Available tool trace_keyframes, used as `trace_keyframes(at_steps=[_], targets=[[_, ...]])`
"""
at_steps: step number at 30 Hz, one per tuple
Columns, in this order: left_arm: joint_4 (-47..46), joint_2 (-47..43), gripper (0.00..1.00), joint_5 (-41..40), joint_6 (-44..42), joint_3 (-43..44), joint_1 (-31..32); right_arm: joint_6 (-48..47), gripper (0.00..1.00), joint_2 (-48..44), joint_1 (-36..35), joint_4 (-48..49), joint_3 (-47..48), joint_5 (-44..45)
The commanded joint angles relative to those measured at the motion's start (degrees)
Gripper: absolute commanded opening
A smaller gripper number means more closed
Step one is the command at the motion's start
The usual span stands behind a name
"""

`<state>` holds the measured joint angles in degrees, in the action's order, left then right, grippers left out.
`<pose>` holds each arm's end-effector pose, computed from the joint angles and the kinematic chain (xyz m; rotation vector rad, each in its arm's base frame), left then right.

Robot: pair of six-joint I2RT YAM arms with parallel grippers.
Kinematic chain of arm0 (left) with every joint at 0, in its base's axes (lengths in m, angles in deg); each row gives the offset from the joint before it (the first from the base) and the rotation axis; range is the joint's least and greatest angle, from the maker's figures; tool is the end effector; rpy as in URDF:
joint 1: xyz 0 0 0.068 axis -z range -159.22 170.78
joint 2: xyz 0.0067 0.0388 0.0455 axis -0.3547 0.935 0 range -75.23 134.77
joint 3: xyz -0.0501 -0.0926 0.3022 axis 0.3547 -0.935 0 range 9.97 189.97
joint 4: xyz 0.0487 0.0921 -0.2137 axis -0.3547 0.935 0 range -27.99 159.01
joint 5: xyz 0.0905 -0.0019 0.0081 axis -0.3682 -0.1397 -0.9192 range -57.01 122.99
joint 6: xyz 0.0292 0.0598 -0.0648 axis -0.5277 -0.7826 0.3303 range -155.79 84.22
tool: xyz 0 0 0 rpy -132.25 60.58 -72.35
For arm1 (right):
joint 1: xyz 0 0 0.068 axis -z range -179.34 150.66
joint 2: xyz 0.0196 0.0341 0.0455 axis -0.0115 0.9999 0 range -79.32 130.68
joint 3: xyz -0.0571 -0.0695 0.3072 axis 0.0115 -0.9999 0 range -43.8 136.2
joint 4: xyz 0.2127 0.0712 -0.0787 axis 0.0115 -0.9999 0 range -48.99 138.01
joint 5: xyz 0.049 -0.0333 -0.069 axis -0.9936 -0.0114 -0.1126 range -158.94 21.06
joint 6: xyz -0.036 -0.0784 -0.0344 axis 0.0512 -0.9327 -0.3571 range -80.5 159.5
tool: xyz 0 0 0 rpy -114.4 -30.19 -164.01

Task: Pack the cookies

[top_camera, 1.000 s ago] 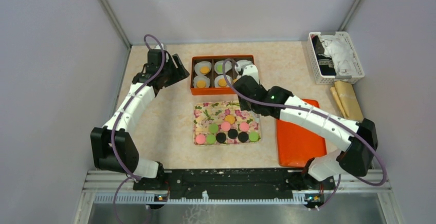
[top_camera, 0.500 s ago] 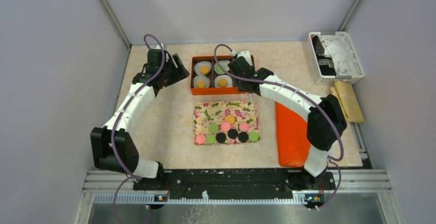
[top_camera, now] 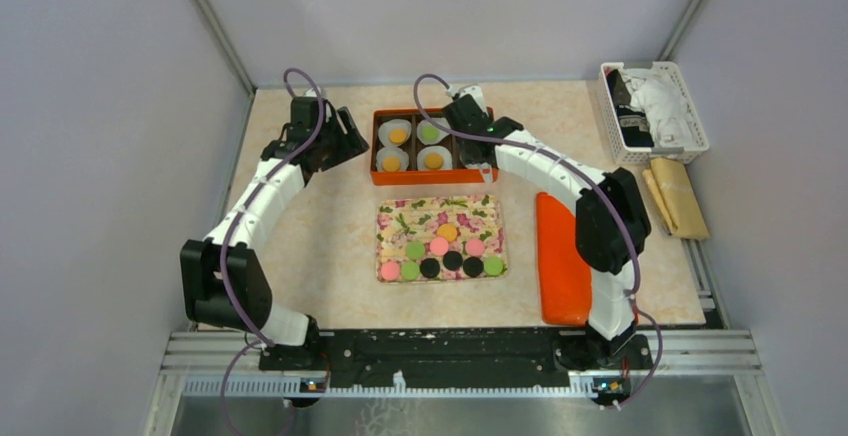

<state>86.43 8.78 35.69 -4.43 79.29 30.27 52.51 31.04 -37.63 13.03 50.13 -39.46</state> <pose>0.3319 -0.0594 0.3274 -0.4088 2.2523 -0.4307 0.3770 0.2452 0.2873 -0.2988 2.3083 -0.1984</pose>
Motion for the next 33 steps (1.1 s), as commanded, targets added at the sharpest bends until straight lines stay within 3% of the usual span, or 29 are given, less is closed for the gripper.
trace_keyframes(at_steps=[1,8,15,25,33], targets=[[-1.88,0.09,0.72,-0.23,-0.85,0.93,0.17,-1.15,0.16,1.85,0.78,3.04,4.25,1.68],[-1.84,-0.11,0.72,-0.54,-1.00,0.98,0.17,-2.13,0.19,5.80,1.42,1.61,9.37,3.02],[-1.67,-0.12,0.72,-0.59,-1.21,1.15,0.17,-1.49,0.37,6.07,1.43,1.18,10.34,3.36],[-1.79,0.09,0.72,-0.15,-1.38,1.12,0.17,-1.25,0.47,5.81,1.66,1.84,9.87,3.23],[-1.83,0.43,0.72,-0.01,-1.47,1.44,0.17,-0.45,0.45,4.30,1.71,2.25,9.07,2.16]])
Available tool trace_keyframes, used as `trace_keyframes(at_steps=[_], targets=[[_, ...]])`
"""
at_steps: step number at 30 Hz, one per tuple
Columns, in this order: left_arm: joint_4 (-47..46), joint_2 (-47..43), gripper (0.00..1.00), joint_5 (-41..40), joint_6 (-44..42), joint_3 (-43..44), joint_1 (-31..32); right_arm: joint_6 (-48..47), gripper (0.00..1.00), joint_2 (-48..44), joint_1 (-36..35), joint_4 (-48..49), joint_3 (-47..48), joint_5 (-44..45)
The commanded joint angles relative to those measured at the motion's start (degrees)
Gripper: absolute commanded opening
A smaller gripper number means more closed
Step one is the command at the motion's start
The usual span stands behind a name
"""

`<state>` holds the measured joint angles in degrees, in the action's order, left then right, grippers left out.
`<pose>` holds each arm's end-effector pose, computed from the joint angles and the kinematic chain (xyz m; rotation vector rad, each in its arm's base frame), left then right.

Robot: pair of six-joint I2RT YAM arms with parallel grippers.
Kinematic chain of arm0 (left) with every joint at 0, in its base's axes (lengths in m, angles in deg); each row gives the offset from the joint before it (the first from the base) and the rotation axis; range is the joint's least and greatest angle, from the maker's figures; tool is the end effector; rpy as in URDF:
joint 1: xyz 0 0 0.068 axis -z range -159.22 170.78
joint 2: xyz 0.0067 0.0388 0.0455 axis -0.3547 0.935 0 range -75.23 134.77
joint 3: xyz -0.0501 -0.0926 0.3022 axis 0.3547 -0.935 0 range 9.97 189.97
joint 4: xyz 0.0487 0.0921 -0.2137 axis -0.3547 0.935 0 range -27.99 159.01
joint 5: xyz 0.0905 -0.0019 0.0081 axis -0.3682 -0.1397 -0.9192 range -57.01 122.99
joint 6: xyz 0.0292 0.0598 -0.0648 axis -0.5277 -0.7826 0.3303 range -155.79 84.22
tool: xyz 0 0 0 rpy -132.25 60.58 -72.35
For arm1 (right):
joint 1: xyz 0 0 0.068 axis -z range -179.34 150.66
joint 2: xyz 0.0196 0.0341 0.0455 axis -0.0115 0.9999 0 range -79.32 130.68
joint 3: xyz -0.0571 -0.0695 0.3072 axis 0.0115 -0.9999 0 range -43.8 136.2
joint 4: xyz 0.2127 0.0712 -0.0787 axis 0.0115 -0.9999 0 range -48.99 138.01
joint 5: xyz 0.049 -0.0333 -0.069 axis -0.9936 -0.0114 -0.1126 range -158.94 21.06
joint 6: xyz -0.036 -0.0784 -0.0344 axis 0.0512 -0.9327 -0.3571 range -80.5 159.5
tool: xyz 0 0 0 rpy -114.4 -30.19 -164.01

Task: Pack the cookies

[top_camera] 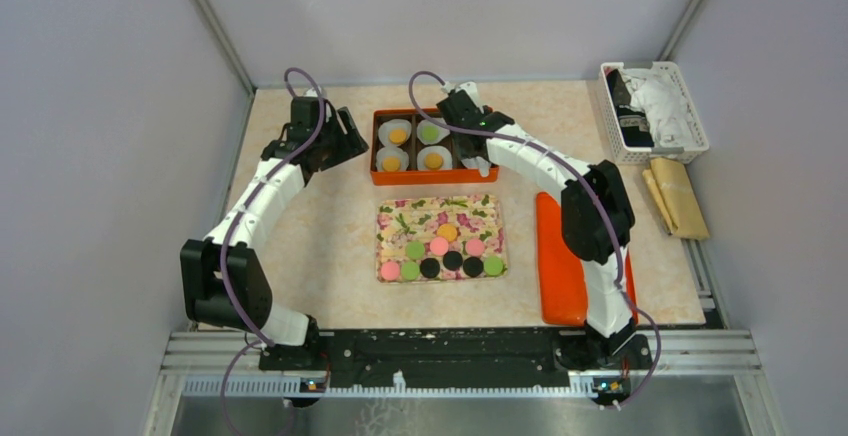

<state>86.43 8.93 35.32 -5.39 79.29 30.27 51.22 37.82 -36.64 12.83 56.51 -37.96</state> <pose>0.3326 -0.0590 0.3266 -0.3935 2.2552 -0.4141 0.4077 0.2564 0.2707 -0.2971 2.3073 -0.2532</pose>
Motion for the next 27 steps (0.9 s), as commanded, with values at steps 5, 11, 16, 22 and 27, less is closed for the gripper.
trace_keyframes(at_steps=[5,11,16,22,27], targets=[[-1.88,0.38,0.72,0.08,-0.34,1.86,0.17,1.46,0.44,-9.26,0.57,4.15,-2.17,-2.95],[-2.09,1.64,0.73,1.31,0.23,2.07,0.17,0.38,0.42,-21.17,-4.06,5.56,-11.65,-4.21],[-2.31,3.21,0.72,3.32,1.23,2.60,0.08,-0.49,0.40,-30.32,-10.83,3.67,-17.91,-3.18],[-3.27,4.50,0.73,5.06,2.73,3.12,-1.13,3.21,0.37,-38.25,-16.92,0.52,-25.38,-6.23],[-2.57,5.38,0.73,7.67,3.53,3.94,-1.94,6.75,0.36,-41.30,-21.38,-1.72,-31.47,-6.34]])
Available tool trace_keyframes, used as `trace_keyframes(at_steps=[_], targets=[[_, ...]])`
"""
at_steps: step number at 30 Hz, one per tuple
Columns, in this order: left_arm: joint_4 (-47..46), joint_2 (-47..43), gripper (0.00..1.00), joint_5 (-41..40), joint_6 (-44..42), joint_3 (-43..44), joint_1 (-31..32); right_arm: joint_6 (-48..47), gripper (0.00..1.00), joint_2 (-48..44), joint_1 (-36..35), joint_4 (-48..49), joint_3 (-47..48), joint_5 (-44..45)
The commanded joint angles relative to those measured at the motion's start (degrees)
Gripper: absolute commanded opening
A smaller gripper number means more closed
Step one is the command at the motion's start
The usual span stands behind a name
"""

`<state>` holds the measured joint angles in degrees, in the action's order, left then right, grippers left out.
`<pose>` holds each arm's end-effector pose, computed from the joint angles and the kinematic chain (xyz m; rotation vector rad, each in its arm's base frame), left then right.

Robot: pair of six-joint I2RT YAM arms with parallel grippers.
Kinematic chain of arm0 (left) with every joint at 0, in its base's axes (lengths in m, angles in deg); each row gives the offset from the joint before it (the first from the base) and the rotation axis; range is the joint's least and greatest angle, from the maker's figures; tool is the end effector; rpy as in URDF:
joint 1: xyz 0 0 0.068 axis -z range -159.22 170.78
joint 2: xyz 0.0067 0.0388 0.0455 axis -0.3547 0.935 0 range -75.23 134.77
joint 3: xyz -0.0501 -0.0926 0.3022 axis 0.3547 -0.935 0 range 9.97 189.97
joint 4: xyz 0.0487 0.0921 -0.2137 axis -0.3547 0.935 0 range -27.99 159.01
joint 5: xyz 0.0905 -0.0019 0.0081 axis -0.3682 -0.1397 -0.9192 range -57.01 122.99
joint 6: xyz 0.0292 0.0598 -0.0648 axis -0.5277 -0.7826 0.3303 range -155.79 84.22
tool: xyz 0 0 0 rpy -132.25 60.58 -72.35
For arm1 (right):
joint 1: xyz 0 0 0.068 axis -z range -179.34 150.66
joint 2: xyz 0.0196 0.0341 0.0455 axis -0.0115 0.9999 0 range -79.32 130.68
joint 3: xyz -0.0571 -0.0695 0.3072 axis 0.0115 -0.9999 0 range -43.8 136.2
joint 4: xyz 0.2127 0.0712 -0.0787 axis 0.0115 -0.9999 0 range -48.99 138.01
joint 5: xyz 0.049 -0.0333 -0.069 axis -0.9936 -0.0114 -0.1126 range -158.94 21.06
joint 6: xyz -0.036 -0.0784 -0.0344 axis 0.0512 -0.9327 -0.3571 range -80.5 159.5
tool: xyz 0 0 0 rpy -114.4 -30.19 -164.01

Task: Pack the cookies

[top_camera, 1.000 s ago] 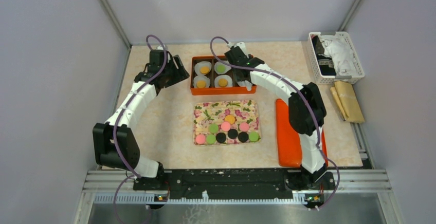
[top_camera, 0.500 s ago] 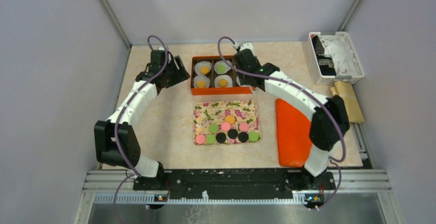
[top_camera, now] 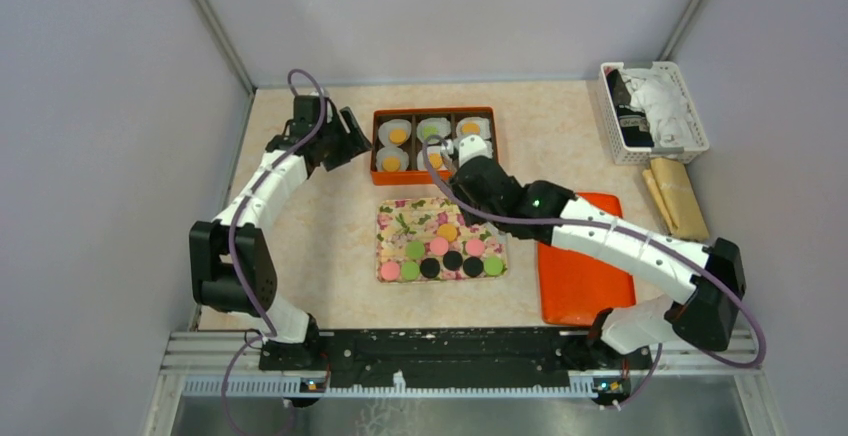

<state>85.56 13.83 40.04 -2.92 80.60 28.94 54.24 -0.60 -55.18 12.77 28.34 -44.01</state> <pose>0.3537 -0.0610 0.3086 -0.4396 2.3090 -0.5025 0.1951 0.2246 0.3546 -0.5724 2.1509 0.1725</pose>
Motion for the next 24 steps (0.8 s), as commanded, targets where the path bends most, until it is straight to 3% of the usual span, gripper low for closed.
trace_keyframes(at_steps=[1,15,24], targets=[[-1.67,0.42,0.73,3.20,1.05,2.49,-0.60,4.44,0.36,-3.25,-3.50,-2.19,-4.50,-0.13],[-1.98,-1.32,0.73,5.09,2.00,0.09,-0.60,17.41,0.34,-10.94,-11.87,-12.55,-15.98,-0.34],[-2.59,-1.94,0.72,5.51,2.10,-0.75,-0.60,17.94,0.37,-10.62,-12.98,-12.19,-18.55,-2.62]])
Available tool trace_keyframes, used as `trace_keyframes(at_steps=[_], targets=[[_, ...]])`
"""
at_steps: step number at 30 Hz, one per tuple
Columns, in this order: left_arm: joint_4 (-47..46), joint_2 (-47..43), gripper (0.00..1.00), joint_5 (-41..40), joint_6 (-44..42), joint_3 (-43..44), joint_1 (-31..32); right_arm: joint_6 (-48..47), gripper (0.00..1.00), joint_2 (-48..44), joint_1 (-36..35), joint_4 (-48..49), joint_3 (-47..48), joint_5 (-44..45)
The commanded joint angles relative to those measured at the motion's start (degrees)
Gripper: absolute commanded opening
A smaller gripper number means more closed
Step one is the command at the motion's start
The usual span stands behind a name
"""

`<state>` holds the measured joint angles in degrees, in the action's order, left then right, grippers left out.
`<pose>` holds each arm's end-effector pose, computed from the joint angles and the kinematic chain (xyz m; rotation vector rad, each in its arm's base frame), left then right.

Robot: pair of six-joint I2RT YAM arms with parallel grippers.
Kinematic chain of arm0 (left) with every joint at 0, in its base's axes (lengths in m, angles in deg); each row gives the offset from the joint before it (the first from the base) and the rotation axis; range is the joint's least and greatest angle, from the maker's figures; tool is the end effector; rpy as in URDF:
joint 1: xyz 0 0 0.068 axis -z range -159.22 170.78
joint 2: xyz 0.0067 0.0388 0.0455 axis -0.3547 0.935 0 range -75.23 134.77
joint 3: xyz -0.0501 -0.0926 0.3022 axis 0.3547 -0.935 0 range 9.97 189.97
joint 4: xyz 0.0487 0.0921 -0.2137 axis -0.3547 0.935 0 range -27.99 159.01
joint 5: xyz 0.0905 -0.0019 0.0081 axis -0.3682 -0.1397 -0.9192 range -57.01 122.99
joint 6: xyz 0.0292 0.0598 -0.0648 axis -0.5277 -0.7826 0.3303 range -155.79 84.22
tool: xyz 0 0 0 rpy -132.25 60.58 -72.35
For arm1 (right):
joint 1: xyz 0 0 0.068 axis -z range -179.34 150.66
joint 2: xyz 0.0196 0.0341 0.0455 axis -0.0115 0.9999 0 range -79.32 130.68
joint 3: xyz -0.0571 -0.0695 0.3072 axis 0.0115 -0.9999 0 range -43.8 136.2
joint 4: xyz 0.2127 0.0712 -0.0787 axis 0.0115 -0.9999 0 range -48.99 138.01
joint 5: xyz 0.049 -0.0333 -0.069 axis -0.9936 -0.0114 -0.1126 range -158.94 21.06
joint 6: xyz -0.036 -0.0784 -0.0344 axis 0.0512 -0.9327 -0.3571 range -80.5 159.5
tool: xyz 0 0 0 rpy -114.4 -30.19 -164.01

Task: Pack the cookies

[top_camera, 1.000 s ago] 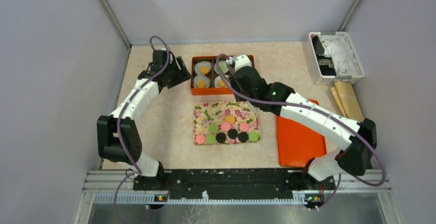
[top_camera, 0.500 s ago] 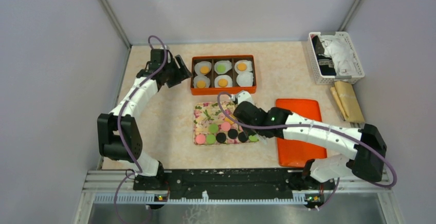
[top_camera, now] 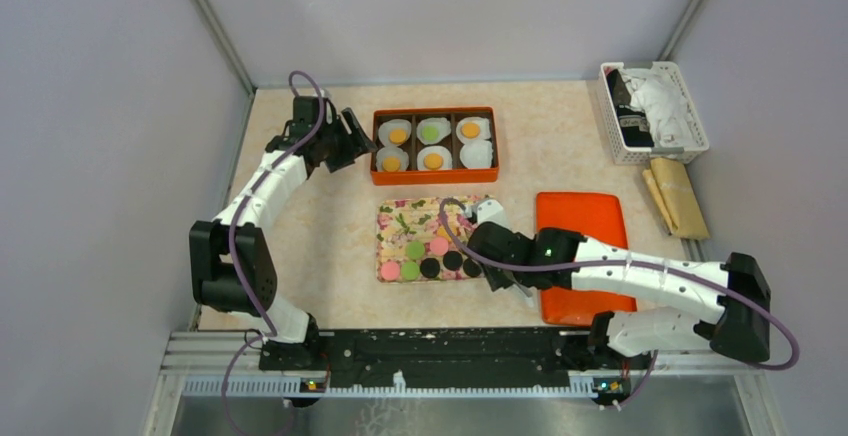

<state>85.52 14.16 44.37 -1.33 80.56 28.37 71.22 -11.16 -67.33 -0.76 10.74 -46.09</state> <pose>0.3539 -0.0637 0.3072 -0.4481 2.3250 -0.5952 0.1056 0.1743 0.2765 -0.6679 2.4430 0.1455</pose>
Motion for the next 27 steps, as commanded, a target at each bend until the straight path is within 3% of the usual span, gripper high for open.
trace_keyframes(at_steps=[1,27], targets=[[-2.57,-2.28,0.72,1.11,0.44,-0.76,-0.03,0.63,0.38,0.79,-0.90,1.84,-0.88,-0.63],[-2.16,-2.76,0.73,0.53,-0.59,-0.97,-0.04,-2.66,0.43,13.70,-0.83,8.16,6.89,3.10]])
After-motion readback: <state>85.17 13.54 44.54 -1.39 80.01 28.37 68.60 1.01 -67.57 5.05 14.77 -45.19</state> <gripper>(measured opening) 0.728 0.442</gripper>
